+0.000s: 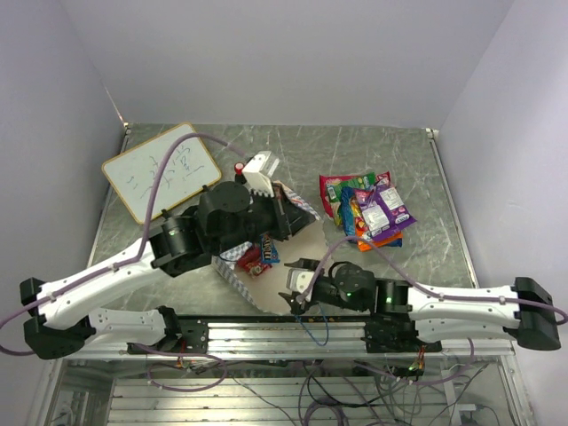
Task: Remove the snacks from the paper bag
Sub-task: Adjust the paper bag at the center of the board.
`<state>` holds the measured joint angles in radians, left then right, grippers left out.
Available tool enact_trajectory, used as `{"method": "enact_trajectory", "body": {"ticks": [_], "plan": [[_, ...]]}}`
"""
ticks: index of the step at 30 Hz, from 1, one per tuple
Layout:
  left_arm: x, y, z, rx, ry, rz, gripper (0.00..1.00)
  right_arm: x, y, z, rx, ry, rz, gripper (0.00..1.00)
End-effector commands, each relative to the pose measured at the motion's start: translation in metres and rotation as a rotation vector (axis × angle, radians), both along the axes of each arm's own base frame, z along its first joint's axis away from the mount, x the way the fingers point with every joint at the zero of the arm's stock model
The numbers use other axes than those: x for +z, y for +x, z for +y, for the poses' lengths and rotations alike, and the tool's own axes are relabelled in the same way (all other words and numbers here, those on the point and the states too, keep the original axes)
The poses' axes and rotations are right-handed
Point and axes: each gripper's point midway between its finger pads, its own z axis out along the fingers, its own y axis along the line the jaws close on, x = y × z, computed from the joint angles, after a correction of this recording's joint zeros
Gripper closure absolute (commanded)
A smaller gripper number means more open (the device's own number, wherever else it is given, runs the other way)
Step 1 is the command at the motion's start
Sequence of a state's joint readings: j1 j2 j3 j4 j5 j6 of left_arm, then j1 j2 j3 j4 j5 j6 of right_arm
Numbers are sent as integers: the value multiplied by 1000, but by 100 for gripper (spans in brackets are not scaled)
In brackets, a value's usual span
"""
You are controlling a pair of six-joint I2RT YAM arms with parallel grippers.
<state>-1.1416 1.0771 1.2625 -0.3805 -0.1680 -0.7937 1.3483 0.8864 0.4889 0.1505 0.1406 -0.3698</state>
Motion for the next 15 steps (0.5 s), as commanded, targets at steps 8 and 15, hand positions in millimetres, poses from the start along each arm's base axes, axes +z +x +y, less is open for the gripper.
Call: {"method": "enact_trajectory", "body": {"ticks": [8, 15], "plan": [[52, -11, -46, -144, -213, -26, 93, -4, -14, 68, 128, 205, 82, 36], [54, -6, -7, -29, -261, -44, 93, 2, 47, 58, -179, 328, 41, 28]]}}
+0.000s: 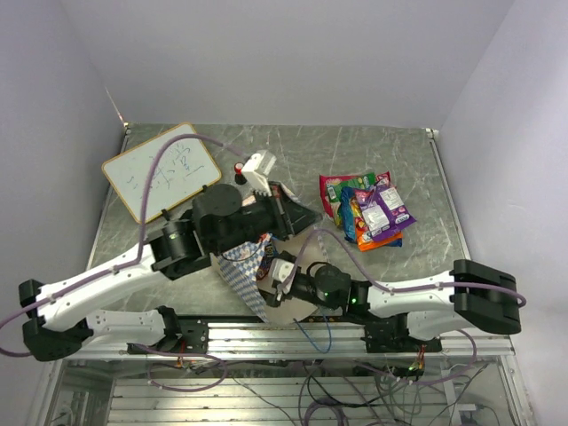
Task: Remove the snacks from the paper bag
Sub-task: Adjust the paper bag at the center of the board.
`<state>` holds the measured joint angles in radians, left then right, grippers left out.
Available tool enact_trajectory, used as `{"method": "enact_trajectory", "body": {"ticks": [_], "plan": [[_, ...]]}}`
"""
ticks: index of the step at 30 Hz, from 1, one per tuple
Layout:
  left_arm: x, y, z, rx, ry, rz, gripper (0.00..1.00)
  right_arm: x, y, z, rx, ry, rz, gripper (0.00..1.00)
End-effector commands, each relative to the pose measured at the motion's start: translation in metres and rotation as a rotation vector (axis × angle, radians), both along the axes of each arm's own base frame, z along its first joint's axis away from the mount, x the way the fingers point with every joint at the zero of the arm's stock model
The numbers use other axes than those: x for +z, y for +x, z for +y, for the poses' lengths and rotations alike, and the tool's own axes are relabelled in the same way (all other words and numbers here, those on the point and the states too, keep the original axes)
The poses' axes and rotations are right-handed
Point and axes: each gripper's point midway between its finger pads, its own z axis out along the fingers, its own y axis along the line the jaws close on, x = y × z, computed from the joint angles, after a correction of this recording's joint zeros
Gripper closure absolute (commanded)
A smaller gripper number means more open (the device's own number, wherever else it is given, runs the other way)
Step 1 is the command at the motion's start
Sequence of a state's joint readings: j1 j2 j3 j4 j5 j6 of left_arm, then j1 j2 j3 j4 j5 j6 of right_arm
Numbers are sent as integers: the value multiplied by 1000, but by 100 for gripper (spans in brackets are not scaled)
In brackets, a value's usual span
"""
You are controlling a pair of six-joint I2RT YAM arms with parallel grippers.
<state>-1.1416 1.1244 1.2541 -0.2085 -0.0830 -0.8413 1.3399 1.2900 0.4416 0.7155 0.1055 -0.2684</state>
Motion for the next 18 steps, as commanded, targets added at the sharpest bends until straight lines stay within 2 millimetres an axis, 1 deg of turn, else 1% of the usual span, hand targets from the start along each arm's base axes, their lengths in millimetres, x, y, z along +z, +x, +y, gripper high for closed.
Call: {"method": "enact_trajectory", "body": {"ticks": [1, 2, 3, 5, 7, 9, 13, 18], "plan": [[33, -2, 28, 62, -137, -39, 93, 30, 49, -6, -230, 186, -10, 27], [33, -3, 32, 70, -137, -38, 93, 29, 60, -8, -259, 200, 2, 27], [33, -3, 37, 78, -136, -37, 93, 25, 68, -7, -268, 209, 20, 27], [32, -3, 44, 93, -122, -33, 93, 25, 81, -4, -267, 224, 29, 27], [32, -3, 48, 102, -110, -31, 93, 27, 89, 3, -269, 219, -11, 24], [33, -4, 49, 102, -109, -31, 93, 23, 94, 14, -270, 213, -23, 21], [36, -3, 38, 77, -100, -40, 93, 18, 102, 30, -285, 227, -5, 19], [39, -3, 22, 40, -88, -43, 93, 3, 111, 47, -304, 241, 25, 11]]}}
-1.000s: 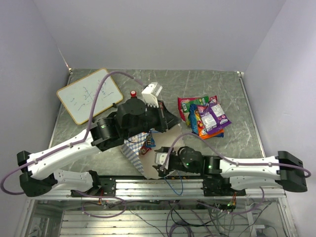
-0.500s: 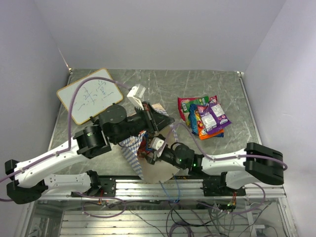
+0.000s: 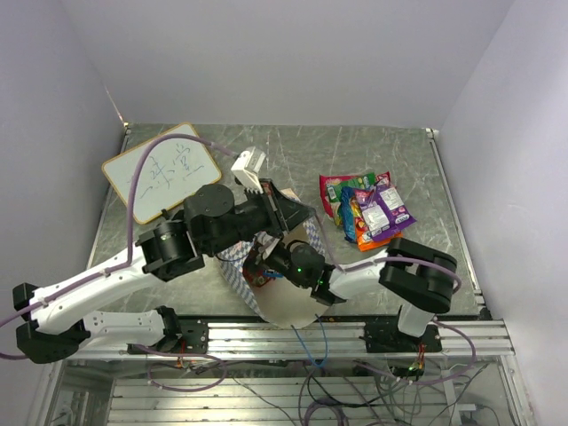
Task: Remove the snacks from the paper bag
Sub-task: Adjust the paper bag at the center of the board.
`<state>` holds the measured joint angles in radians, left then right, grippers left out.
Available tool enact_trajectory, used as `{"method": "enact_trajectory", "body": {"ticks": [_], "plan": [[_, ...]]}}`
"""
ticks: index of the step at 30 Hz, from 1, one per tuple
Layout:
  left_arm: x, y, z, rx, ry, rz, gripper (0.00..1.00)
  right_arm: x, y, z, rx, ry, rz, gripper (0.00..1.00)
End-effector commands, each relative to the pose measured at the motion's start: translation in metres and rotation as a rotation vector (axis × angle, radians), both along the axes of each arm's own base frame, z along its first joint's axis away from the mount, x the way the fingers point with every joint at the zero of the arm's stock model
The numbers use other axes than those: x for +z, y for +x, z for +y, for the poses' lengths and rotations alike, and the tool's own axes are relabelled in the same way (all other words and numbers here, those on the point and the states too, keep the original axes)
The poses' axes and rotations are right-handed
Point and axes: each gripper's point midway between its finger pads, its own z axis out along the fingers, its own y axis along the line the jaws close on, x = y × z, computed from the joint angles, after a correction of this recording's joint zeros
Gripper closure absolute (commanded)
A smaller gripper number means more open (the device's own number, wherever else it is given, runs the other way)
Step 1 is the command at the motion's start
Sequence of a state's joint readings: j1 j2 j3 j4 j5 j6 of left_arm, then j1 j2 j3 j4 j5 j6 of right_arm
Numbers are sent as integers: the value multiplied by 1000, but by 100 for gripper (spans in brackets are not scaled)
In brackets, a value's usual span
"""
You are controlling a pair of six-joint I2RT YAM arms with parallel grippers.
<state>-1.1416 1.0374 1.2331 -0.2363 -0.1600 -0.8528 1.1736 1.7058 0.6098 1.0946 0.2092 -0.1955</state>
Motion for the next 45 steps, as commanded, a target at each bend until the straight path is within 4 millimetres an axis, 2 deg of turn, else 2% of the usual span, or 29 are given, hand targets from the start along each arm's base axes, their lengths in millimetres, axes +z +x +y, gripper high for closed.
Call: {"method": "enact_trajectory", "body": {"ticks": [1, 7, 12, 14, 16, 17, 18, 19, 23, 24, 26, 29, 31, 32, 37, 40, 45], "plan": [[25, -5, -7, -38, -52, -35, 93, 6, 13, 16, -46, 87, 4, 9], [25, -5, -7, -39, -39, -31, 93, -20, 36, 27, -130, 89, 57, 0], [27, -4, 1, -14, -50, -32, 93, -64, 50, 41, -183, -1, 131, 1], [25, -3, 6, -1, -48, -32, 93, -78, 55, 47, -191, -41, 141, 6], [24, -4, 11, 9, -47, -30, 93, -85, 58, 52, -182, -61, 136, 15], [22, -4, 14, 16, -44, -25, 93, -86, 58, 54, -173, -68, 131, 30], [21, -4, 19, 27, -41, -20, 93, -86, 61, 55, -174, -75, 125, 38], [18, -3, 23, 44, -32, -12, 93, -85, 64, 56, -175, -82, 119, 49], [14, 1, 49, 125, -33, 1, 93, -74, 67, 58, -149, -106, 91, 71], [13, 4, 56, 157, -30, 5, 93, -59, 69, 66, -133, -85, 72, 76], [11, 5, 68, 192, -21, 10, 93, -44, 65, 71, -91, -94, 48, 85], [5, 8, 84, 246, -3, 21, 93, -17, 55, 71, -32, -90, 26, 98], [2, 10, 91, 277, 0, 21, 93, 0, 48, 69, 1, -83, 19, 100], [3, 12, 94, 292, -1, 16, 93, -1, 42, 62, 20, -96, 22, 100], [4, 16, 102, 326, 31, -13, 93, 25, 17, 43, 85, -70, 10, 100], [0, 16, 102, 322, 59, -23, 93, 33, 4, 33, 104, -69, 14, 100], [-1, 17, 97, 315, 51, -27, 93, 34, -13, 18, 133, -85, 35, 100]]}}
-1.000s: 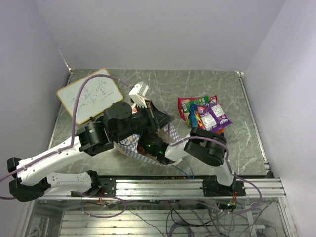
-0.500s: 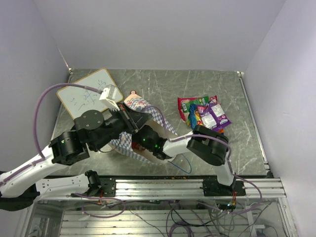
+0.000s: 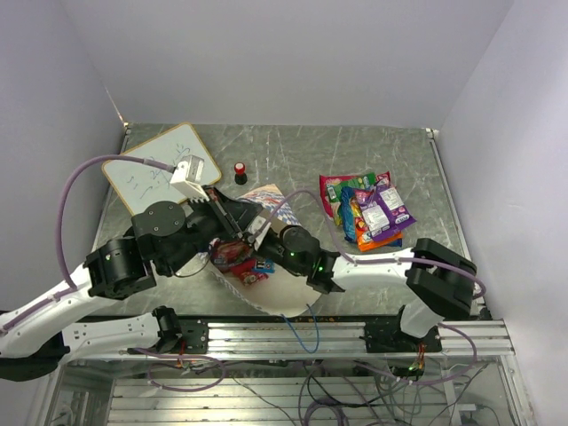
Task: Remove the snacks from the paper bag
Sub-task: Adjust the paper bag at the center of the board.
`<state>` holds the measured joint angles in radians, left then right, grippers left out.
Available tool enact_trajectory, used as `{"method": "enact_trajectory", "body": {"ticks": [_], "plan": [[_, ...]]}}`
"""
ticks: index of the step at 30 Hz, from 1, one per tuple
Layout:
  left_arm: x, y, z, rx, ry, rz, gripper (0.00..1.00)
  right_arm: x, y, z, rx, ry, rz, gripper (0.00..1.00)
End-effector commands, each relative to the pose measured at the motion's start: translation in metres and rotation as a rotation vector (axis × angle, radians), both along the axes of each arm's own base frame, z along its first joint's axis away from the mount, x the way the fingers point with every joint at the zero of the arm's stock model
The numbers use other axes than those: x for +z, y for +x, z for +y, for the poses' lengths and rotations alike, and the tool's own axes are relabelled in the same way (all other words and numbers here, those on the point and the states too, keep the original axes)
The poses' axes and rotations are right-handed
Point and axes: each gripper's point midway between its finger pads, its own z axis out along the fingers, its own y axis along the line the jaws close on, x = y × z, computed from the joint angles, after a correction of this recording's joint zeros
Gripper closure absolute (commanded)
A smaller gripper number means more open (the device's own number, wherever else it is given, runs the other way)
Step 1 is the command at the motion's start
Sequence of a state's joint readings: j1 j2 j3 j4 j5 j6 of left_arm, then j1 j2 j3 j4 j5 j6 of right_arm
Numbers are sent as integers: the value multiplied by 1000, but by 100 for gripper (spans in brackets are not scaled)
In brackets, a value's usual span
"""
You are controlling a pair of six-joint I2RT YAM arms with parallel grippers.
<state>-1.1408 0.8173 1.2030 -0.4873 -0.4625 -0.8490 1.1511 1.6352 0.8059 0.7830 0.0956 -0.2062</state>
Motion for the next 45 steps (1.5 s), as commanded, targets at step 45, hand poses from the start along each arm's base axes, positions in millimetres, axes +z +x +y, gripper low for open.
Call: {"method": "enact_trajectory", "body": {"ticks": [45], "plan": [[53, 15, -24, 19, 14, -28, 93, -62, -3, -49, -416, -185, 326, 64]]}}
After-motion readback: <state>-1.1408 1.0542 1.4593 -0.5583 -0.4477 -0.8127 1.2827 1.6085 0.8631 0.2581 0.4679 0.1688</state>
